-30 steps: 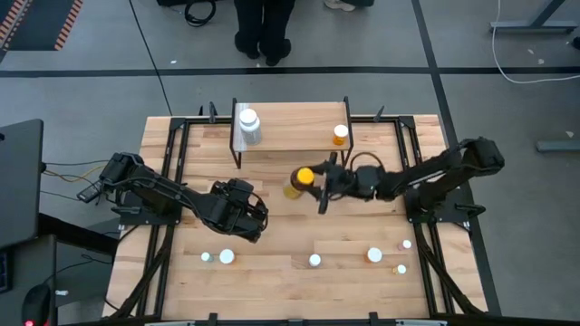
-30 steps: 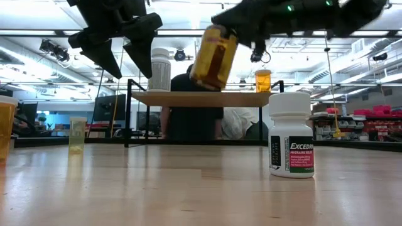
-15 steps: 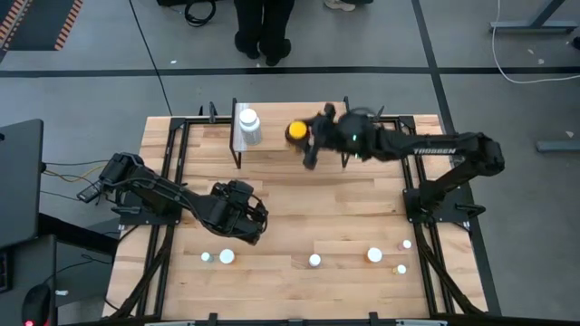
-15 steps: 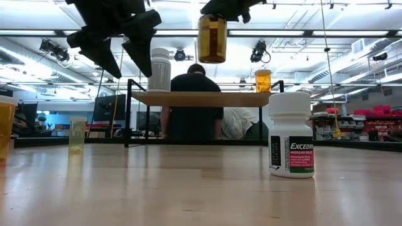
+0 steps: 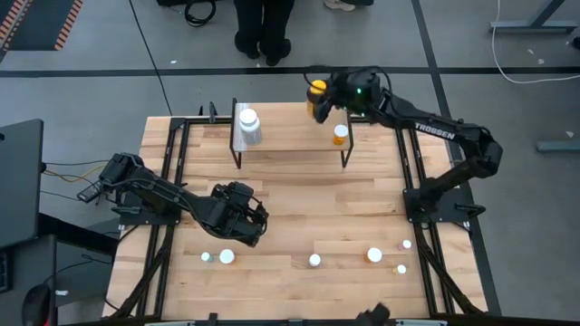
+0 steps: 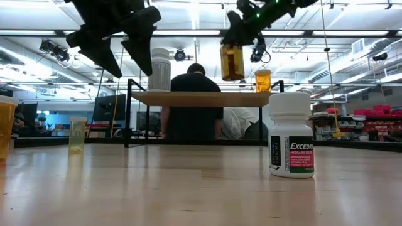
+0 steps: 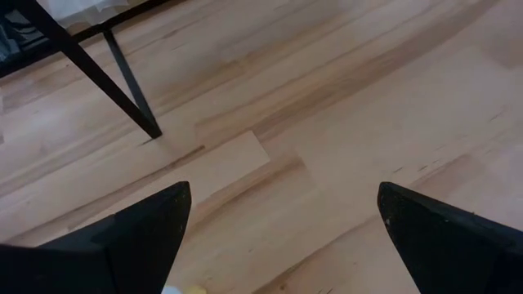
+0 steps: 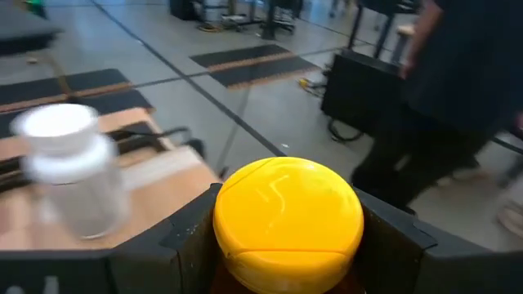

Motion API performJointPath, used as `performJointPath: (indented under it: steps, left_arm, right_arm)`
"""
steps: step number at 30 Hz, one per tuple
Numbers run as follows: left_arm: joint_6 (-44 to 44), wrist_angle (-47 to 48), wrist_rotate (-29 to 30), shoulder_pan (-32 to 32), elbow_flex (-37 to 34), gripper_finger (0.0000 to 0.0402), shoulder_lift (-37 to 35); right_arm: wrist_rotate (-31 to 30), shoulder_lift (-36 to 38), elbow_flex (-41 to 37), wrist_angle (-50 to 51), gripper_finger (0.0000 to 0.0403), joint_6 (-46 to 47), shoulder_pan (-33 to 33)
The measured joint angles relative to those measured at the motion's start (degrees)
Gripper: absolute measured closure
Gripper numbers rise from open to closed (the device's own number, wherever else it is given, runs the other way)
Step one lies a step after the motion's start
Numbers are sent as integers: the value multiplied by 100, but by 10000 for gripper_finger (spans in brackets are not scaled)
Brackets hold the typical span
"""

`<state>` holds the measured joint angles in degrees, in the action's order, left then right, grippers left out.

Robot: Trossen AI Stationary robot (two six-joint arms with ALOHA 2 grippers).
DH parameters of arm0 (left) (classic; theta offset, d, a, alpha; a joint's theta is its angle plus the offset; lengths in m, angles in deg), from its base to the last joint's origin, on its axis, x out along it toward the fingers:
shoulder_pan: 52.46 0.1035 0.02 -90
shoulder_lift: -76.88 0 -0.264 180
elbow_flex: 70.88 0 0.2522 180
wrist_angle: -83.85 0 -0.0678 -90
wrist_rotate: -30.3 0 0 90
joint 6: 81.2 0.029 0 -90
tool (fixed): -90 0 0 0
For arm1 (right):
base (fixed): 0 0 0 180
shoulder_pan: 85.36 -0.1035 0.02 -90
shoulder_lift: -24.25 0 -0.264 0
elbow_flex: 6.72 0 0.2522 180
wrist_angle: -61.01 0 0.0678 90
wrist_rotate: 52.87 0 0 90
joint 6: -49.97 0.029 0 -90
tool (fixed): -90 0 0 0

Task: Pick and place medicine bottles onto shelf by color
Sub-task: Put the big yellow medicine bottle on the shelf

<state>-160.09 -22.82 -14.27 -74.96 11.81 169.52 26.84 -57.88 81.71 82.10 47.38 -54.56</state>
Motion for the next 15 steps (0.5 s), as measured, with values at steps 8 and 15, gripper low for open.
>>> performJointPath:
  steps: [8, 15]
  left_arm:
    - [-2, -72, -2, -2, 0, 2, 0]
    - [5, -157, -2, -37, 0, 2, 0]
  right_arm:
    - [645, -463, 0, -13, 167, 255, 806]
    - [847, -826, 13, -83, 167, 312, 1140]
